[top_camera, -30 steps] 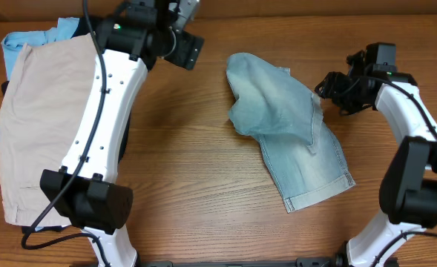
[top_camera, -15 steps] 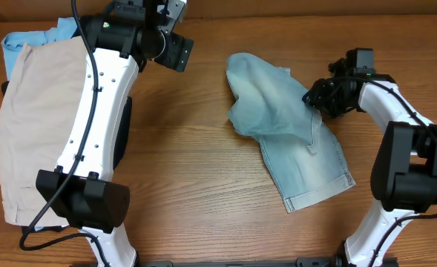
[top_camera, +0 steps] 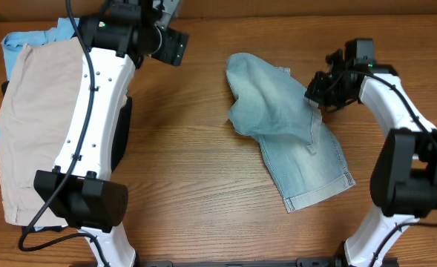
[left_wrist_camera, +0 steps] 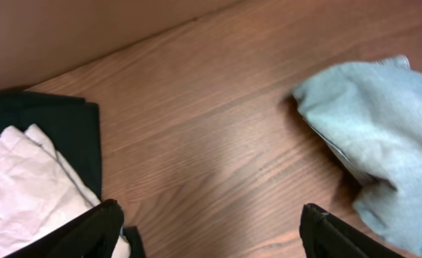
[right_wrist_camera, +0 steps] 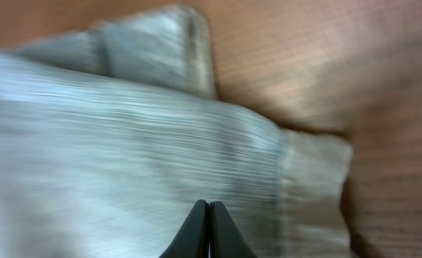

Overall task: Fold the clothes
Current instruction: 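Reach the right gripper down to the crumpled denim shorts, then grasp the shorts with the right gripper and pull them open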

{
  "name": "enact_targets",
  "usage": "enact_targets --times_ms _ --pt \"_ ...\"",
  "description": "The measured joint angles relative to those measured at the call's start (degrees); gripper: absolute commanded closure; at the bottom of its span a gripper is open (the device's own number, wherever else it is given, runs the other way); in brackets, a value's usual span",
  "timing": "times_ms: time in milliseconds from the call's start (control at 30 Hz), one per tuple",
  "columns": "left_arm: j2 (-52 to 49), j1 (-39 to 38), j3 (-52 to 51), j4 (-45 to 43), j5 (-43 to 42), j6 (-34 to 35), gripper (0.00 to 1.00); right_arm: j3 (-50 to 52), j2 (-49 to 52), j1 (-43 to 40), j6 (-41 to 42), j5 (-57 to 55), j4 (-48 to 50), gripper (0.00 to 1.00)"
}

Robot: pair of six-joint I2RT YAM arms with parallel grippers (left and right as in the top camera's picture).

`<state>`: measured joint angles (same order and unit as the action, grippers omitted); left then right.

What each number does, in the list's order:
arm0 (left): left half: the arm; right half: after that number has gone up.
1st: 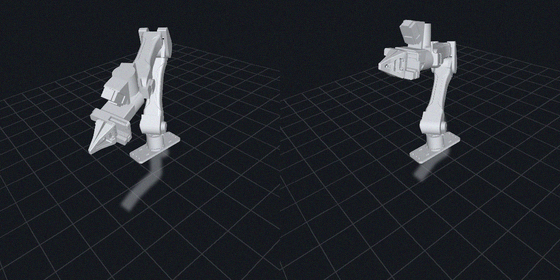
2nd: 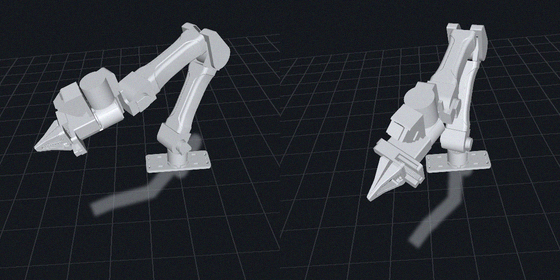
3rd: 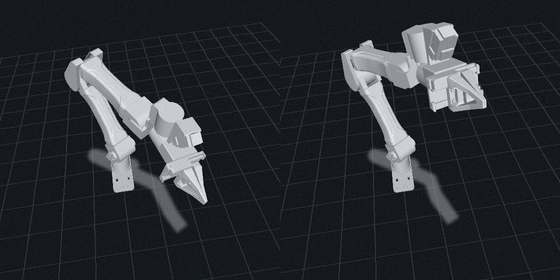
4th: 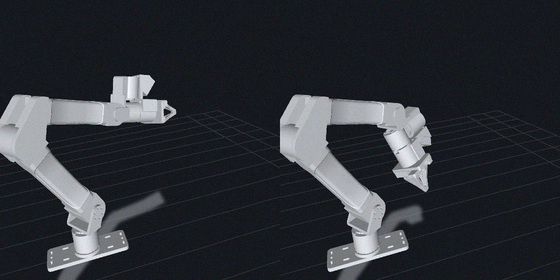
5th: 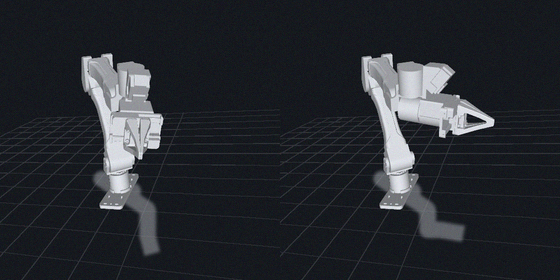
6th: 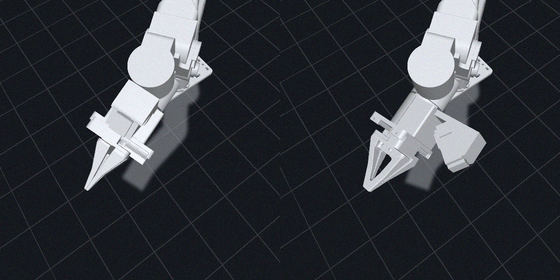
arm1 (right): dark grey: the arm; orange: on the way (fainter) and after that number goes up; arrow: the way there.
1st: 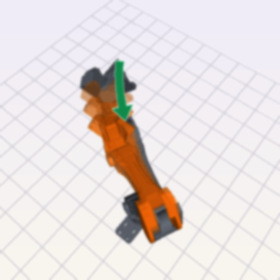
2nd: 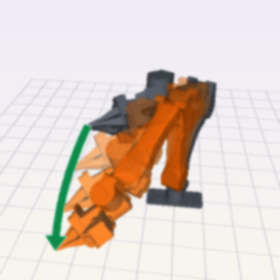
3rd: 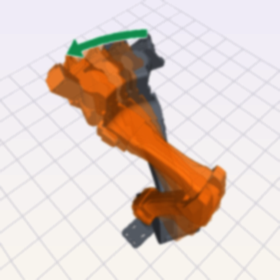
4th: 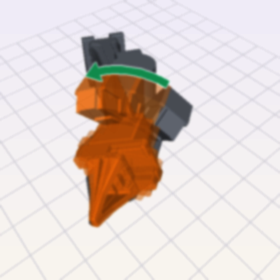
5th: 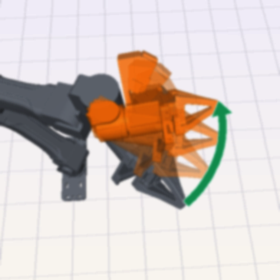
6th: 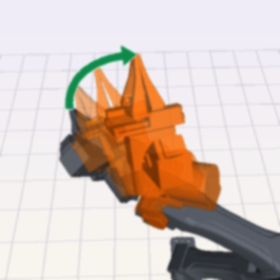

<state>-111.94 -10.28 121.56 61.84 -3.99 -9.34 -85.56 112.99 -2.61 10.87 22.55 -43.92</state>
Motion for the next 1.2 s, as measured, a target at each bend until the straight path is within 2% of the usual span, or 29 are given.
enact_targets --times_ms 33,100,267,333,433,533,567,633,667,800,1000,1100,1200 --pt "0.0 0.4 0.0 -0.2 0.0 0.2 0.13 -0.6 -1.1 0.8 -0.4 0.0 0.0 0.64" --pt "0.0 0.9 0.0 -0.1 0.0 0.4 0.12 -1.4 -2.8 2.6 -1.8 0.0 -0.6 0.52" --pt "0.0 1.4 0.0 0.3 0.0 0.5 0.11 -1.9 -3.8 9.1 -5.0 -0.9 -5.3 0.33" --pt "0.0 1.4 0.0 0.6 0.0 0.5 0.11 -1.9 -3.8 11.5 -5.3 -2.3 -7.6 0.29" --pt "0.0 1.4 0.0 0.7 0.0 0.6 0.1 -1.7 -3.8 13.9 -4.9 -5.4 -9.3 0.3" --pt "0.0 1.4 0.0 0.8 0.0 0.7 0.1 -0.8 -3.8 14.4 -4.2 -8.3 -9.5 0.43" --pt "0.0 1.4 0.0 0.8 0.0 0.7 0.1 -0.4 -3.8 14.3 -3.8 -9.2 -9.4 0.52" --pt "0.0 1.4 0.0 0.7 0.2 0.7 0.11 -0.1 -3.8 14.1 -2.4 -11.2 -9.1 0.87" --pt "0.0 1.4 0.0 0.7 0.4 0.7 0.12 0.0 -3.8 14.0 -2.2 -11.6 -8.6 0.96" --pt "0.0 2.2 0.0 0.2 1.3 0.9 0.13 0.0 -3.8 13.9 -0.2 -13.1 -6.8 0.96" --pt "-0.1 8.2 0.0 -3.4 1.6 4.4 0.22 -7.3 -3.7 15.8 -0.3 -14.6 -14.8 0.96" --pt "-0.2 12.0 0.0 -4.8 0.6 6.3 0.21 -14.7 -3.8 21.6 -1.1 -15.5 -19.0 0.96" --pt "-0.3 13.2 0.0 -4.9 0.0 6.8 0.2 -16.9 -4.0 29.2 -1.6 -15.5 -19.3 0.96"
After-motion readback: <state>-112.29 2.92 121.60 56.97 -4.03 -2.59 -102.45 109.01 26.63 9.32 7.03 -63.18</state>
